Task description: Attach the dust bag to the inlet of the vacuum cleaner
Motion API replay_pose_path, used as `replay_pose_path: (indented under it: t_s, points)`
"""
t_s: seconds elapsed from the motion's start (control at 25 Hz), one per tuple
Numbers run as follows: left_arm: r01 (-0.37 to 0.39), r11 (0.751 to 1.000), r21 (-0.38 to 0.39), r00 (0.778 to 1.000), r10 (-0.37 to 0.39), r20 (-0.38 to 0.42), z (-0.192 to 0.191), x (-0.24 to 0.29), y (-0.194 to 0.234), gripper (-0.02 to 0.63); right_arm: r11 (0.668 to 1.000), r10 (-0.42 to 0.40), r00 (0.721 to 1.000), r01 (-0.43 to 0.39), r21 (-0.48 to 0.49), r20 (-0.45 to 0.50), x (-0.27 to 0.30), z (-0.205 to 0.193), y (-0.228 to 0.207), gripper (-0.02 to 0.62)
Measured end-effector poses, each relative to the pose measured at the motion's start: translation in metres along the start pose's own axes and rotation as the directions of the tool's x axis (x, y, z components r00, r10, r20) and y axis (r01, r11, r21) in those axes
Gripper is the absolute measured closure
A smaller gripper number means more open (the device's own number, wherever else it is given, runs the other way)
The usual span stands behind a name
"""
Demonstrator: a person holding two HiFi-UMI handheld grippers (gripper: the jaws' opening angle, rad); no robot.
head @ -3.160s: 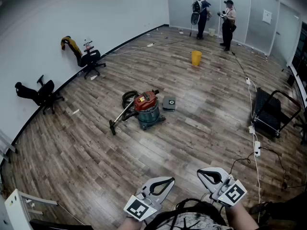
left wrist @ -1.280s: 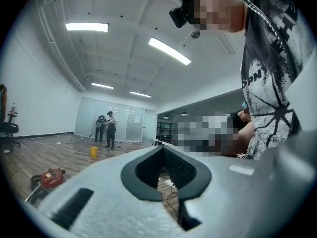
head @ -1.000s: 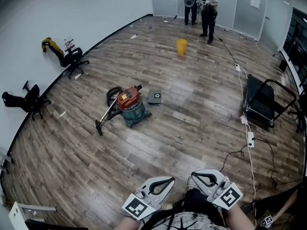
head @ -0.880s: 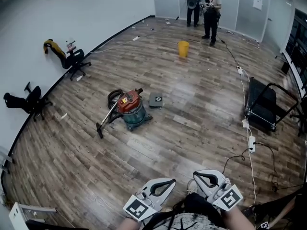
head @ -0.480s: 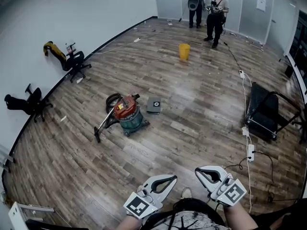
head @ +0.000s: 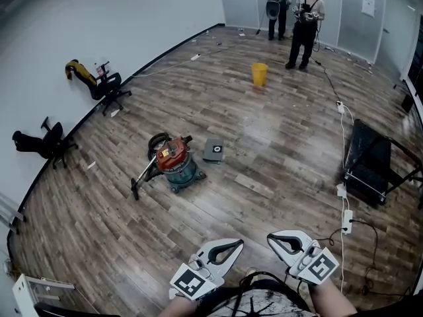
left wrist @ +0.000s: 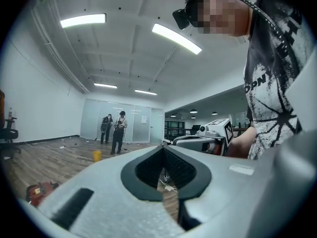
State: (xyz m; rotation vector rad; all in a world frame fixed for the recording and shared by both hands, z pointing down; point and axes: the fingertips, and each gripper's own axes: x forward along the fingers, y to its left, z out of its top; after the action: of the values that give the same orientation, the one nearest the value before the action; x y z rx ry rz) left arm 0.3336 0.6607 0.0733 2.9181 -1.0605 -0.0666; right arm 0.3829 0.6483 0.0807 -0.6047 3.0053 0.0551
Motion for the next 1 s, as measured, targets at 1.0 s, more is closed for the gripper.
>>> replay_pose_path:
  t_s: [1.0]
  points:
    - [0.051, 0.998, -0.026, 0.999, -0.051, 0.001, -0.012, 0.062, 0.095, 0.603, 0.998, -0.062, 0.998, 0.063, 0.01, -0.023, 0.053, -0.019, -0.092, 0.589]
